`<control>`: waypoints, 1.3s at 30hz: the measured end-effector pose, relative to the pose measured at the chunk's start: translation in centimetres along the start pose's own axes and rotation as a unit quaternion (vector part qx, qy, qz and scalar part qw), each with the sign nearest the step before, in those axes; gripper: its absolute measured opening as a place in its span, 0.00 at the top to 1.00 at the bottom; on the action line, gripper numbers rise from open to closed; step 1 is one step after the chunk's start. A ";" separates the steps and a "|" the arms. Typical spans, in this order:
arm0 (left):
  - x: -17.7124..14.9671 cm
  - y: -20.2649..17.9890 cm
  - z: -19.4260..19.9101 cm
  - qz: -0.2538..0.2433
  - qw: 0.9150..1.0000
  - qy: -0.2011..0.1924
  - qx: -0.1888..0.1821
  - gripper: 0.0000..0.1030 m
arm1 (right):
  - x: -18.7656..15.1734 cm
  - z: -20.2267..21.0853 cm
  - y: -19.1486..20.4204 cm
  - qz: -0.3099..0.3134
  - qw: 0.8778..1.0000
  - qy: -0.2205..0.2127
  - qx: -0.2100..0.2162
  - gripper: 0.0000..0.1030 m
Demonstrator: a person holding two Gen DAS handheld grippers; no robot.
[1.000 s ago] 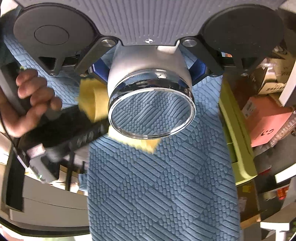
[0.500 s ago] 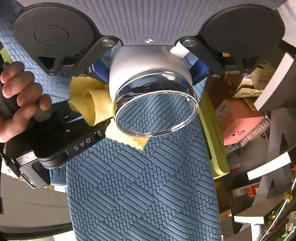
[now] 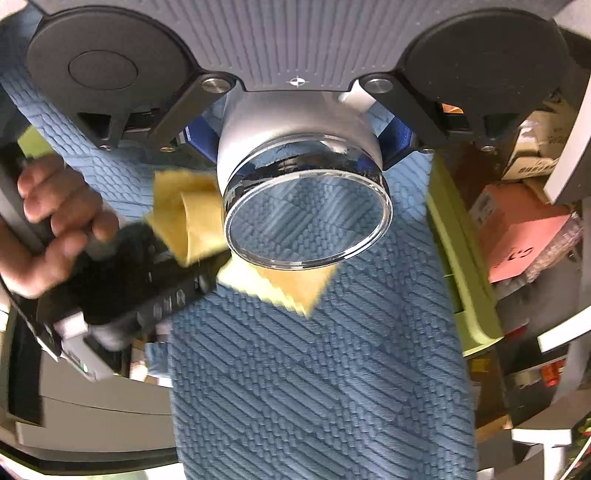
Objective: Clean container
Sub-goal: 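Wipe the yellow cloth around the metal rim with the right gripper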
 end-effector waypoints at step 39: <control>-0.1 -1.7 1.5 0.065 0.990 0.033 0.120 0.04 | -0.2 -0.9 2.7 0.040 0.999 0.000 0.023 0.82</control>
Point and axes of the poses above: each gripper's, at about its wrist camera, not at the fingertips, and z roughly against the way its jaws point, y to its left, x to its top, the point moved 8 cm from there along -z, roughly the way its jaws point, and after that the axes turned 12 degrees about -z, right-handed, at the moved point
